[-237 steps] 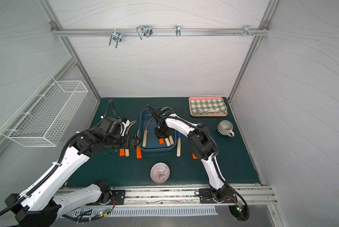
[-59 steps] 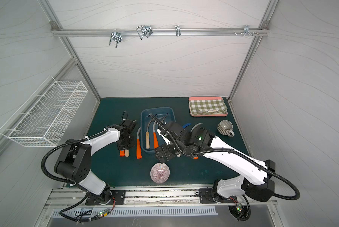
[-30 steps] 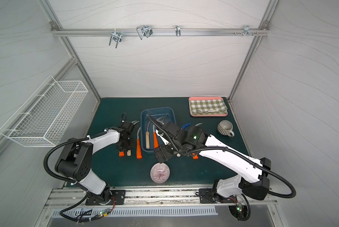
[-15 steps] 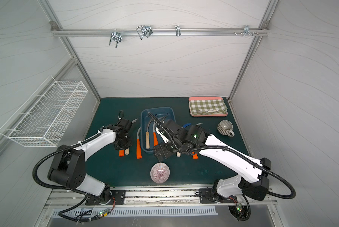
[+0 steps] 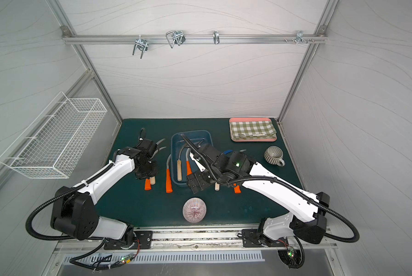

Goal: Put small sickles into storage boxes
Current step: Pick up the sickle at the center of the board.

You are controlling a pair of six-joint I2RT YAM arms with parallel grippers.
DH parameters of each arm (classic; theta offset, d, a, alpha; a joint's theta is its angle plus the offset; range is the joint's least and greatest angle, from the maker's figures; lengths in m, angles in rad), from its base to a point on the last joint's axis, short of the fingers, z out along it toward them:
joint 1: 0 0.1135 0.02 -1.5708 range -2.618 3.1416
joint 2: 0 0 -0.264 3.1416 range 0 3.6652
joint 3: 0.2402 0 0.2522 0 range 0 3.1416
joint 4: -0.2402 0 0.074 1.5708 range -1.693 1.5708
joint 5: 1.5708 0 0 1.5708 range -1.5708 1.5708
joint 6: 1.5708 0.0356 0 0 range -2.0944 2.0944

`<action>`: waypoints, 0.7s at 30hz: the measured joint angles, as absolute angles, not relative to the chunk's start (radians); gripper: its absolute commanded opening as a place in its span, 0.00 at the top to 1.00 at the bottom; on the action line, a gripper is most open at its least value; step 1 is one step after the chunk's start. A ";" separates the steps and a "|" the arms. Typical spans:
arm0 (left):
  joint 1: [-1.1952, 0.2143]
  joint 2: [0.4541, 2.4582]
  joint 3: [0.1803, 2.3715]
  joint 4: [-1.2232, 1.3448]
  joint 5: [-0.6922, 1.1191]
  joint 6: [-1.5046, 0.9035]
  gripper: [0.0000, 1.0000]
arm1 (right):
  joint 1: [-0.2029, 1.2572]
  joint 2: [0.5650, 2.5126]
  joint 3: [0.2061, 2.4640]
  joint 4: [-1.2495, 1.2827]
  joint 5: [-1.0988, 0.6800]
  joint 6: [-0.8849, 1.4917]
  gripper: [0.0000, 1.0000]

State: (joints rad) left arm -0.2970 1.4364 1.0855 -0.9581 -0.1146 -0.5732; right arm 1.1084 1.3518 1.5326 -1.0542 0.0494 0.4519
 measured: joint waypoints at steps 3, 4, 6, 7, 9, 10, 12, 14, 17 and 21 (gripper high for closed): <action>-0.306 1.437 1.114 -0.984 -0.115 -0.588 1.00 | 1.102 1.352 1.533 -1.053 0.051 0.448 0.01; -0.311 1.437 1.124 -0.991 -0.115 -0.594 1.00 | 1.099 1.352 1.533 -1.053 0.052 0.447 0.01; -0.327 1.437 1.143 -1.002 -0.116 -0.605 1.00 | 1.094 1.352 1.533 -1.052 0.053 0.445 0.01; -0.337 1.438 1.154 -1.010 -0.116 -0.610 1.00 | 1.091 1.351 1.533 -1.050 0.053 0.445 0.01; -0.359 1.441 1.173 -1.023 -0.118 -0.622 1.00 | 1.086 1.351 1.533 -1.047 0.054 0.444 0.01; -0.372 1.443 1.183 -1.029 -0.120 -0.630 1.00 | 1.083 1.351 1.533 -1.047 0.054 0.444 0.01; -0.398 1.450 1.198 -1.036 -0.121 -0.644 1.00 | 1.076 1.351 1.534 -1.047 0.054 0.443 0.01; -0.428 1.461 1.213 -1.045 -0.122 -0.660 1.00 | 1.066 1.351 1.534 -1.047 0.054 0.438 0.01; -0.466 1.484 1.232 -1.052 -0.123 -0.683 1.00 | 1.050 1.351 1.534 -1.047 0.053 0.435 0.01; -0.506 1.523 1.260 -1.058 -0.124 -0.704 1.00 | 1.021 1.347 1.534 -1.047 0.052 0.428 0.01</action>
State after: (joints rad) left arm -0.5056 1.5230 1.2602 -1.0580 -0.1238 -0.7044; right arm 1.0210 1.3472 1.5341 -1.0470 0.0525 0.4282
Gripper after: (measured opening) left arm 0.175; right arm 0.991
